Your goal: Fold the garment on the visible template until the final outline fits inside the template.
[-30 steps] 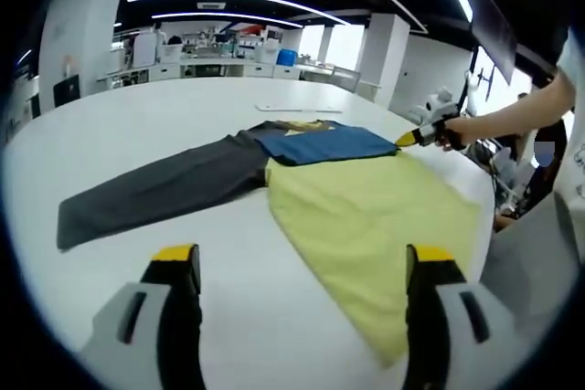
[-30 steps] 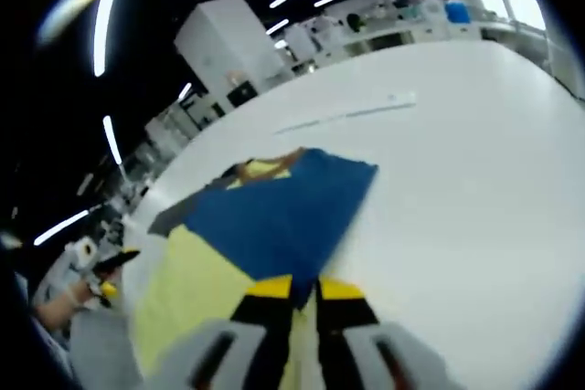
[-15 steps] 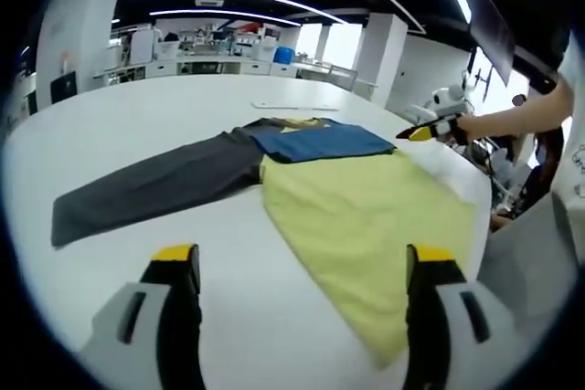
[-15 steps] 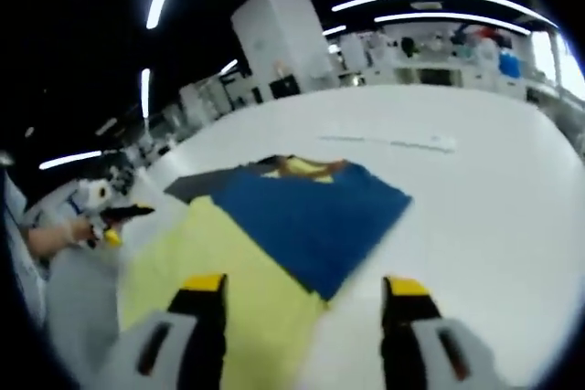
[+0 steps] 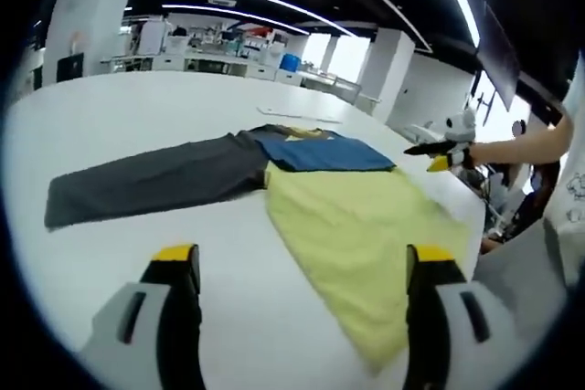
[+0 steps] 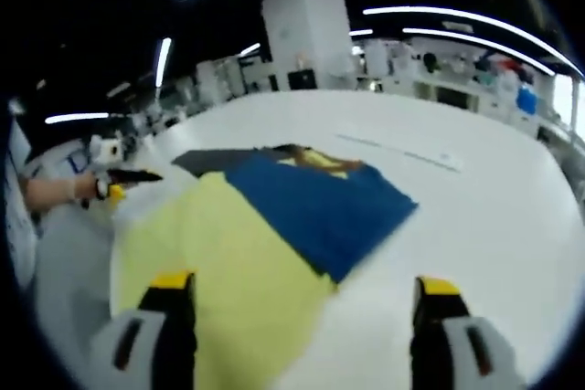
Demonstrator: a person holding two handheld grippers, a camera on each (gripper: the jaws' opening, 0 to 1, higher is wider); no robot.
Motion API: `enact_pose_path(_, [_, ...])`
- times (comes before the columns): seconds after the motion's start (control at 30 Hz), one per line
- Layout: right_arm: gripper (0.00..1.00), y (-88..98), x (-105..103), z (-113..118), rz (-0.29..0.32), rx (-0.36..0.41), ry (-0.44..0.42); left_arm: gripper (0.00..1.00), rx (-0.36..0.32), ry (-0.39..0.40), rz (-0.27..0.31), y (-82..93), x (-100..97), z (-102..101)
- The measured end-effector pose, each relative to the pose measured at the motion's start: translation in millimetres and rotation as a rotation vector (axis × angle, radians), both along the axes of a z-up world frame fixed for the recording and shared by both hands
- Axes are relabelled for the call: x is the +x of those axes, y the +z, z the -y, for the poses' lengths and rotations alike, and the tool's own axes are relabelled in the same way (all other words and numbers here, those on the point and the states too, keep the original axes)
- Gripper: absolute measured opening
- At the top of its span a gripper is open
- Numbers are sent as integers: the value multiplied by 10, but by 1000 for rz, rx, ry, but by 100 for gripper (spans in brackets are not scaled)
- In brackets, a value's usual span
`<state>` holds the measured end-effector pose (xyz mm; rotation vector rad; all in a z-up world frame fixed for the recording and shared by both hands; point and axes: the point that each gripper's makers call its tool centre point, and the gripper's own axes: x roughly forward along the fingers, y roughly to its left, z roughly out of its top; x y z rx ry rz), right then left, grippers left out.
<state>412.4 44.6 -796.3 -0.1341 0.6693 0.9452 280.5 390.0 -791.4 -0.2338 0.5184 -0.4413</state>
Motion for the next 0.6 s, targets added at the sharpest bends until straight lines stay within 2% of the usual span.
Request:
enact_pose_path(0.13, [99, 75, -27, -35, 10, 20, 4, 90, 33, 3, -2, -13, 50, -231])
enact_pose_path(0.23, [99, 133, -62, -54, 17, 36, 0, 90, 10, 35, 0, 58, 109, -382])
enact_pose_path(0.3, [99, 151, -72, -69, 18, 52, -3, 90, 22, 55, 3, 56, 155, -566])
enact_pose_path(0.4, [99, 171, -105, -67, 21, 62, -9, 90, 19, 82, 1, 70, 181, -694])
enact_pose_path(0.53, [99, 112, -242, -66, 2, 46, 6, 89, 59, 132, -14, 28, 243, -1077])
enact_pose_path(0.6, [99, 107, -279, -48, -7, 43, 2, 87, 86, 203, -25, 9, 307, -1372])
